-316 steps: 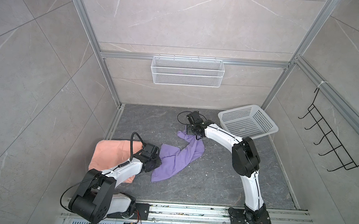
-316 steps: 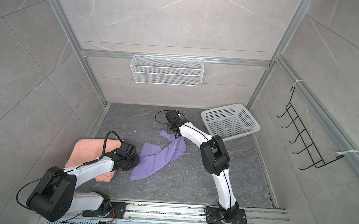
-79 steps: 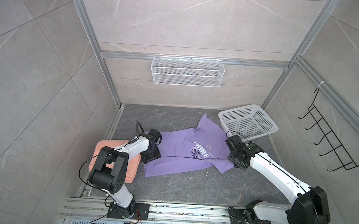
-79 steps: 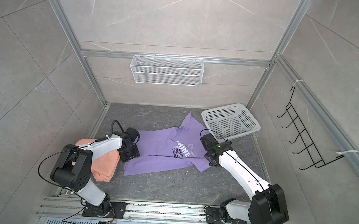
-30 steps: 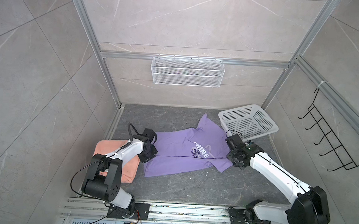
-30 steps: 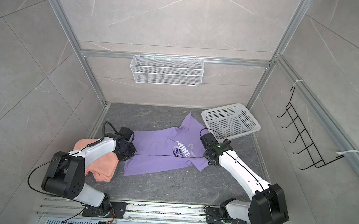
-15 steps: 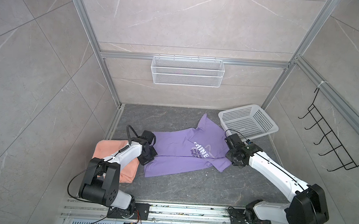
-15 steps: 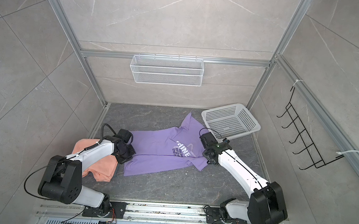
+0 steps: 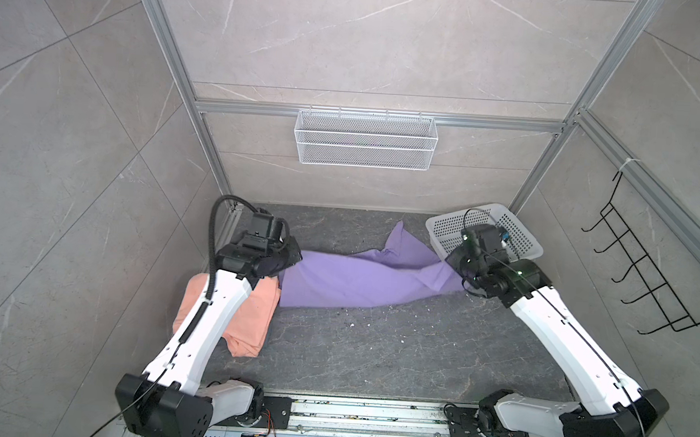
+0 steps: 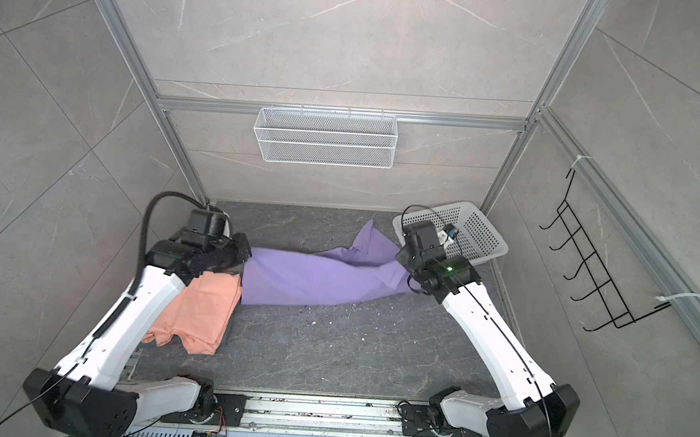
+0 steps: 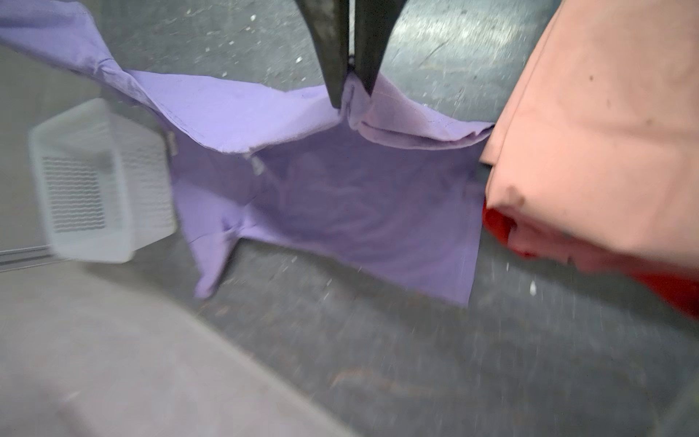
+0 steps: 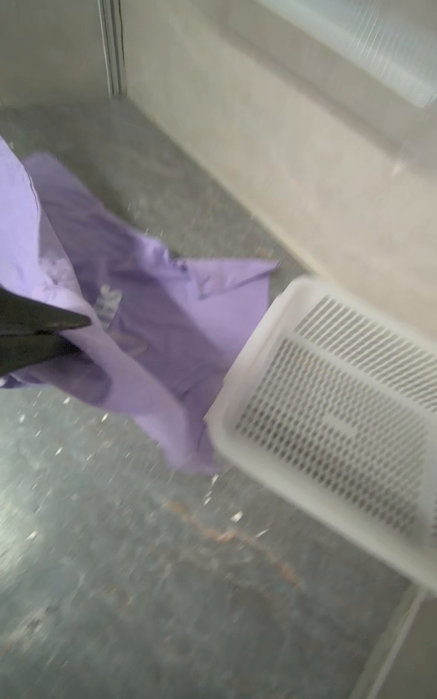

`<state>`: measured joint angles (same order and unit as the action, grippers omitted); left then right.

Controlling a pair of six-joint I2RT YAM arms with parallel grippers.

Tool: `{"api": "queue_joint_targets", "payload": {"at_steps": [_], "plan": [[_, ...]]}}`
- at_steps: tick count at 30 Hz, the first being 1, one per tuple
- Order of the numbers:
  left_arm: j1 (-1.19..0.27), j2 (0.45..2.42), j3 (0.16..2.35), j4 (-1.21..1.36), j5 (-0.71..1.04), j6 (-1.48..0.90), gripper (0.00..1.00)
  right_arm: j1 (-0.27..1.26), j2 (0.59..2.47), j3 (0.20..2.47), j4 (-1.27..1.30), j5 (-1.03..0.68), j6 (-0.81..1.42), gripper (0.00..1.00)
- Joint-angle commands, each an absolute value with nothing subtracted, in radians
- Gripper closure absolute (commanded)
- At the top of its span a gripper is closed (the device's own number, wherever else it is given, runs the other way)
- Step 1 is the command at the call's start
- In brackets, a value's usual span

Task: Fold and stack the t-shirts
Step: 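Lift the lavender shirt high with both grippers, holding hem and shoulder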

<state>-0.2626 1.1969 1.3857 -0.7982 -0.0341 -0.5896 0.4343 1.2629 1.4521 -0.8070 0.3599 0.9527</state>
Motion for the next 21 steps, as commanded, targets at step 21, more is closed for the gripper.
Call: {"api": "queue_joint_targets", "payload": {"at_steps": [21], "plan": [[-0.256, 1.07, 2.016, -0.705, -0.065, -0.238, 1.0, 0.434, 1.466, 2.414, -0.486, -0.088, 0.304, 1.0]]}}
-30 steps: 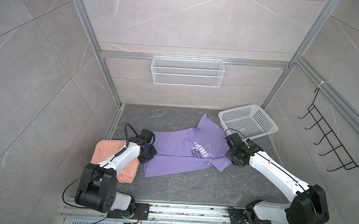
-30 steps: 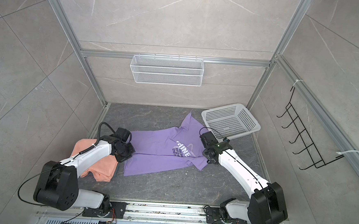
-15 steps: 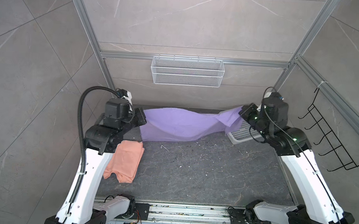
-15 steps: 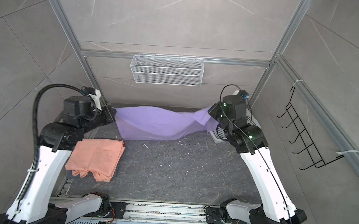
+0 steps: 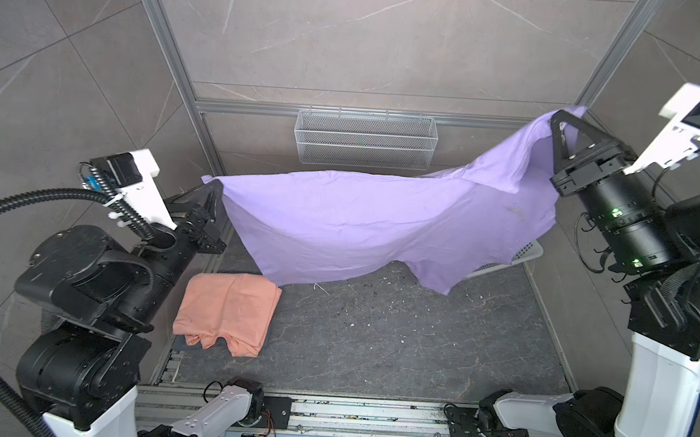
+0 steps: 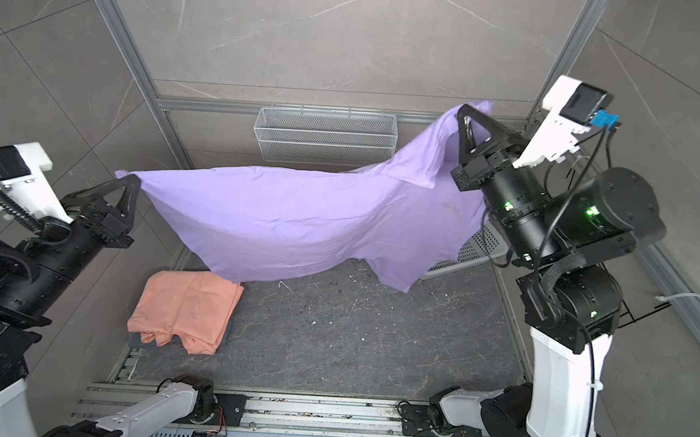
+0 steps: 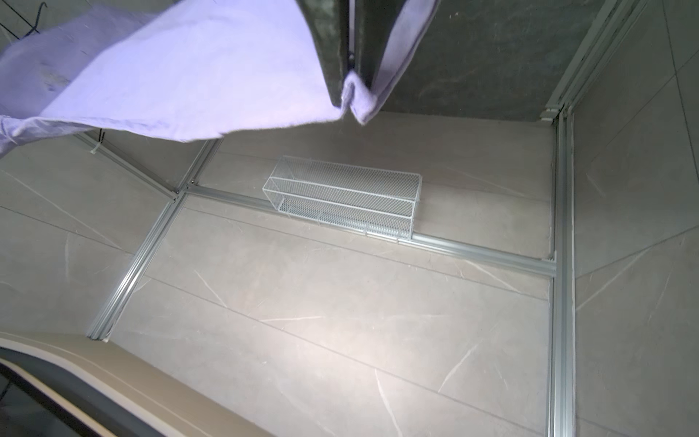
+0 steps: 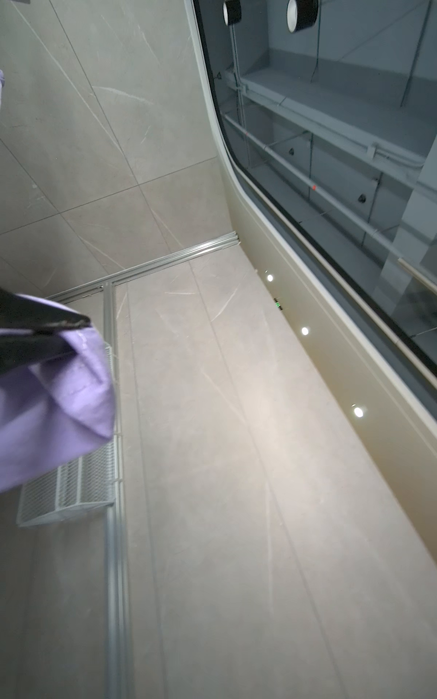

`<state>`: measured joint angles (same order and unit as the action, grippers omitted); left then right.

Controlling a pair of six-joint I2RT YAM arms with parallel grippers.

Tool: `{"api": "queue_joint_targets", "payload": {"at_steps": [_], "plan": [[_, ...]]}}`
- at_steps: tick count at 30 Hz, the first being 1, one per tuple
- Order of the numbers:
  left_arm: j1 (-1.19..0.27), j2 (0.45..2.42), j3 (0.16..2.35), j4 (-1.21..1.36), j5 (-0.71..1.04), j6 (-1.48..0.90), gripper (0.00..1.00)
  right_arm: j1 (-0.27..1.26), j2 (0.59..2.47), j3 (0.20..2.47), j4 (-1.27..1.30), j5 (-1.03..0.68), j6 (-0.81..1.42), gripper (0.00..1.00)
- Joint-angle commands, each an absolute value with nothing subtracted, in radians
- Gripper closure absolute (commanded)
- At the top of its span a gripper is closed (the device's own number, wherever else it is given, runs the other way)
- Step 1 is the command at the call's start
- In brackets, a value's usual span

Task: Fold and stack the t-shirts
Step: 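Lift the lavender shirt high with both grippers, holding hem and shoulder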

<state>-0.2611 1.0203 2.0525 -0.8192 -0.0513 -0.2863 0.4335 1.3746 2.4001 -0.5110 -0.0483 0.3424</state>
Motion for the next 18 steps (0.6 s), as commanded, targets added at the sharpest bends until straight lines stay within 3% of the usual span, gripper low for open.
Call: {"api": "queue_joint_targets", "payload": {"at_steps": [1, 10, 18], "plan": [[-0.256, 1.084, 1.999, -0.685, -0.076, -0.236, 1.0, 0.434, 1.49, 2.415, -0.475, -0.087, 0.312, 1.0], [-0.256, 1.264, 1.882, -0.566, -0.161, -0.249, 1.0, 0.434, 1.705, 2.43, -0.394, -0.06, 0.382, 1.0], [-0.239, 1.351, 1.97, -0.511, -0.202, -0.226, 1.0, 0.414, 1.901, 2.735, -0.459, -0.072, 0.43, 1.0]]}}
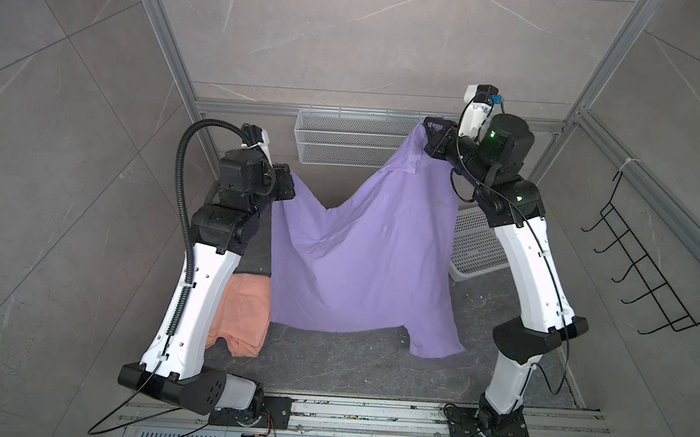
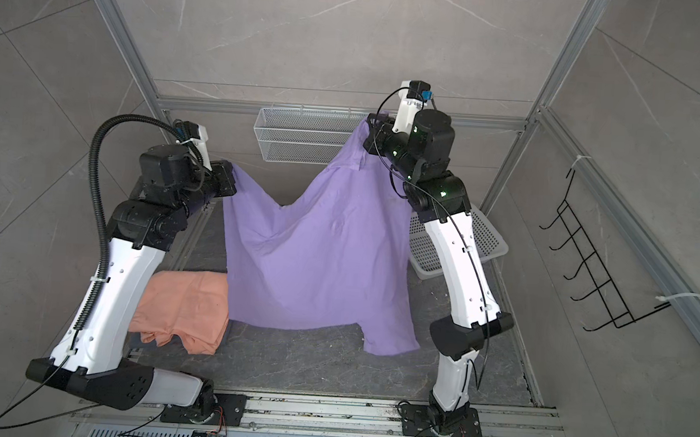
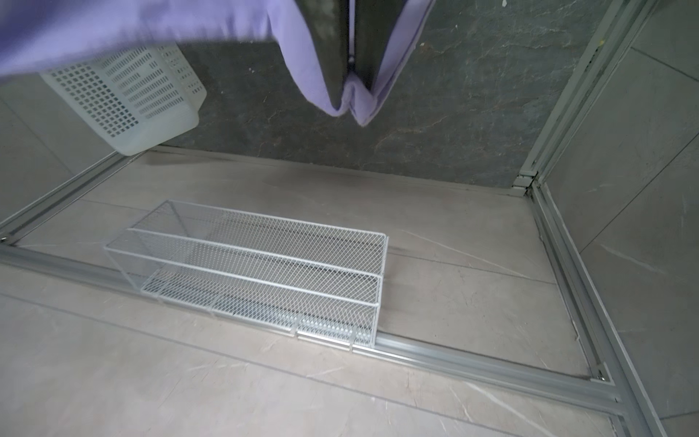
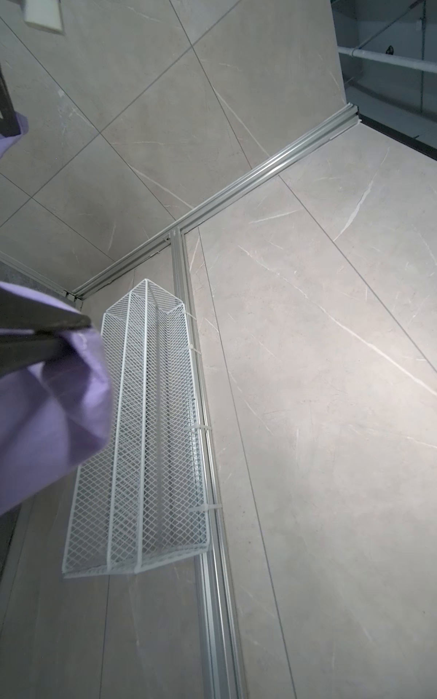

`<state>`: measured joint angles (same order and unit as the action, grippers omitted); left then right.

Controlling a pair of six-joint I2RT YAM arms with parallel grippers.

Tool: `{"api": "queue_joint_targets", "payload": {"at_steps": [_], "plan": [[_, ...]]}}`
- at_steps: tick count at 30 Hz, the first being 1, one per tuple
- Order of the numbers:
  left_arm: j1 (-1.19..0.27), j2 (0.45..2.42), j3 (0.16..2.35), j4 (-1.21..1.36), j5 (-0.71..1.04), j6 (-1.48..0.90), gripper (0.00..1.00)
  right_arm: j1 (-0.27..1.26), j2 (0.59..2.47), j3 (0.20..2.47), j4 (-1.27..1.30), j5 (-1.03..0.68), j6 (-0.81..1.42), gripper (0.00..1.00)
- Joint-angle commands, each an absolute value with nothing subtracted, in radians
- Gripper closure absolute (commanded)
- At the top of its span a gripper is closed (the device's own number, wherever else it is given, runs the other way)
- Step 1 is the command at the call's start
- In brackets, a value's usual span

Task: Fold and stack the t-shirts
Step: 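Lift the lavender shirt high with both grippers, holding hem and shoulder, then swing the shirt down and lay it flat on the table with both grippers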

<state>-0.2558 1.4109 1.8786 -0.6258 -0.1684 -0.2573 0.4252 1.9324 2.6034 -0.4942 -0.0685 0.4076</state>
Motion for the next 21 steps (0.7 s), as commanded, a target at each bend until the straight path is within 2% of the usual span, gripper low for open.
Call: {"api": "queue_joint_targets", "payload": {"at_steps": [1, 5, 10, 15, 21], "plan": [[-0.231, 1.344, 1.976, -0.496, -0.196, -0.225, 1.0, 0.416, 1.897, 2.743, -0.456, -0.07, 0.425, 1.0], [-0.213, 1.312, 1.98, -0.486, -0.196, -0.226, 1.0, 0.414, 1.799, 2.628, -0.429, -0.056, 0.408, 1.0], [-0.213, 1.23, 1.825, -0.547, -0.209, -0.248, 1.0, 0.414, 1.593, 2.239, -0.424, -0.004, 0.434, 1.0], [-0.213, 1.105, 1.517, -0.676, -0.16, -0.356, 1.0, 0.416, 1.375, 1.799, -0.549, 0.081, 0.573, 1.0], [-0.212, 0.968, 1.0, -0.731, 0.039, -0.591, 1.0, 0.445, 1.169, 1.207, -0.658, 0.171, 0.798, 1.0]]}}
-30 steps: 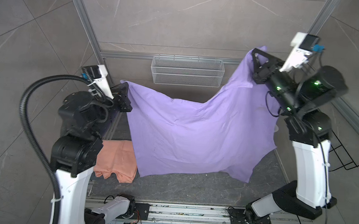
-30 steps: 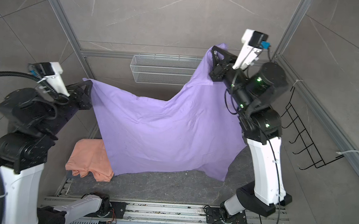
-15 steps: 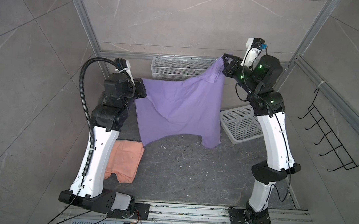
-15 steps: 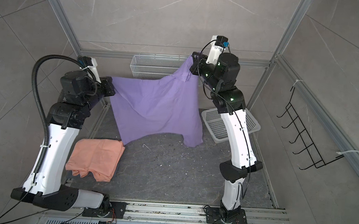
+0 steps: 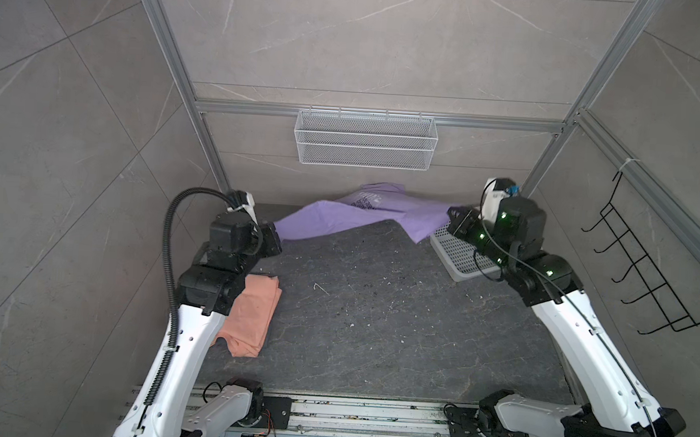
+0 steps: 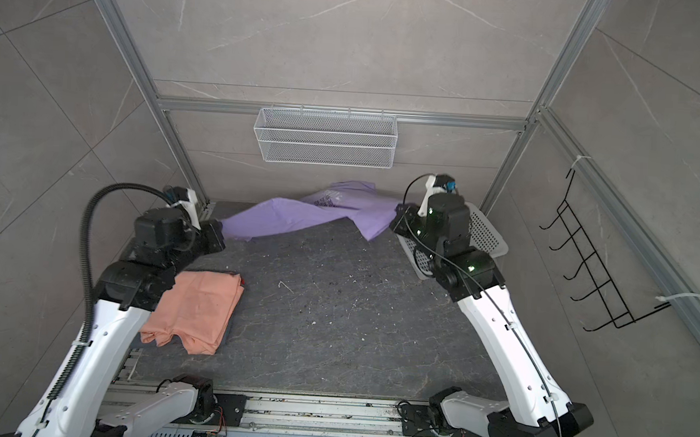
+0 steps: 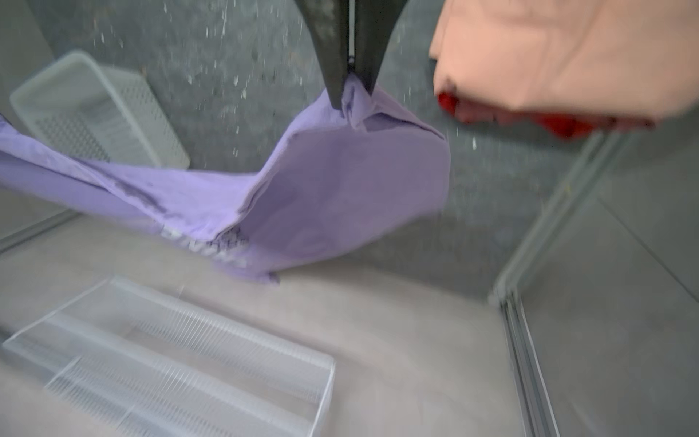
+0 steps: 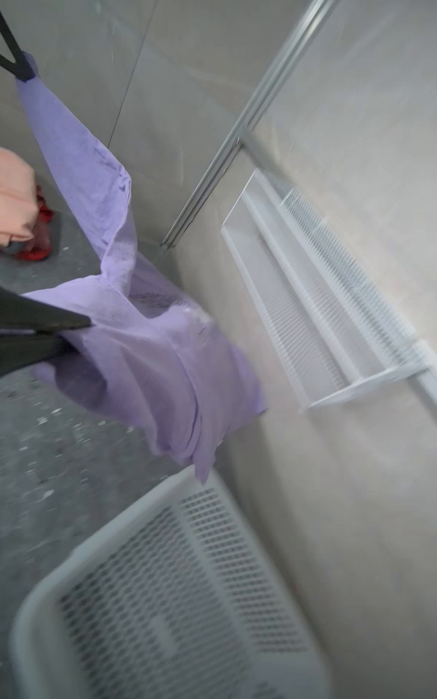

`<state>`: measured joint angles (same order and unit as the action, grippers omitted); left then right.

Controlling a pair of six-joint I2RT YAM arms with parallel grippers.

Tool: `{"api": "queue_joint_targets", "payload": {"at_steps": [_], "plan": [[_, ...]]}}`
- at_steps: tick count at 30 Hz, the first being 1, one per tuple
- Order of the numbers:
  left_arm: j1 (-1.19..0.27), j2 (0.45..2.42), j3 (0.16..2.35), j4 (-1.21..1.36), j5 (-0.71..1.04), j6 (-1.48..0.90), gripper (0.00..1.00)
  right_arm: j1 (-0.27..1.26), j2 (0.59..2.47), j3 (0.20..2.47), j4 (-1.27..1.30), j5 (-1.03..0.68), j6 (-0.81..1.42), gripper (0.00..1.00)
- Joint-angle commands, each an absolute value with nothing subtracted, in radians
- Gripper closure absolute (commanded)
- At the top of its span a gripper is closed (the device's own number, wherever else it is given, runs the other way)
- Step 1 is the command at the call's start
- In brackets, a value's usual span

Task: Fold and stack the t-shirts

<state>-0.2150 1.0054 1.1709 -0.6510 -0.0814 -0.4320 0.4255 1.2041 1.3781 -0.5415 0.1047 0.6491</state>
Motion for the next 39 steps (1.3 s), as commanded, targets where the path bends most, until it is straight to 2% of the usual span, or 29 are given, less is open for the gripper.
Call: {"api": "queue_joint_targets", "payload": {"at_steps": [1, 5, 12, 17, 22, 23, 25, 28, 30, 31, 33, 34, 39], "plan": [[-0.213, 0.955, 0.928, -0.724, 0.061, -0.624, 1.0, 0.453, 1.161, 1.14, -0.655, 0.167, 0.811, 1.0], [-0.213, 0.929, 0.762, -0.766, 0.087, -0.758, 1.0, 0.486, 1.188, 0.932, -0.667, 0.185, 0.901, 1.0], [-0.215, 0.964, 0.65, -0.776, 0.146, -0.813, 0.98, 0.491, 1.27, 0.843, -0.754, 0.213, 0.938, 1.0], [-0.215, 0.976, 0.654, -0.857, 0.129, -0.827, 0.96, 0.491, 1.286, 0.823, -0.892, 0.222, 0.988, 1.0], [-0.215, 0.958, 0.725, -1.012, 0.023, -0.851, 0.96, 0.491, 1.209, 0.813, -1.037, 0.211, 1.041, 1.0], [-0.214, 0.959, 0.739, -1.034, 0.001, -0.851, 0.96, 0.49, 1.187, 0.817, -1.071, 0.209, 1.049, 0.99], [-0.214, 0.969, 0.76, -1.086, -0.037, -0.858, 0.95, 0.492, 1.154, 0.829, -1.152, 0.212, 1.072, 0.9], [-0.215, 0.984, 0.801, -1.155, -0.08, -0.868, 0.86, 0.492, 1.103, 0.897, -1.319, 0.234, 1.132, 0.68], [-0.215, 0.971, 0.855, -1.198, -0.148, -0.887, 0.73, 0.493, 1.051, 0.976, -1.387, 0.271, 1.155, 0.55], [-0.215, 0.962, 0.883, -1.199, -0.18, -0.888, 0.64, 0.492, 1.035, 1.013, -1.391, 0.291, 1.153, 0.52], [-0.215, 0.95, 0.938, -1.181, -0.214, -0.883, 0.51, 0.493, 1.019, 1.086, -1.363, 0.338, 1.133, 0.49], [-0.215, 0.956, 0.964, -1.161, -0.215, -0.868, 0.47, 0.492, 1.025, 1.118, -1.337, 0.355, 1.119, 0.48], [-0.215, 1.055, 1.019, -0.976, -0.063, -0.818, 0.43, 0.494, 1.135, 1.155, -1.028, 0.352, 0.946, 0.48]]}}
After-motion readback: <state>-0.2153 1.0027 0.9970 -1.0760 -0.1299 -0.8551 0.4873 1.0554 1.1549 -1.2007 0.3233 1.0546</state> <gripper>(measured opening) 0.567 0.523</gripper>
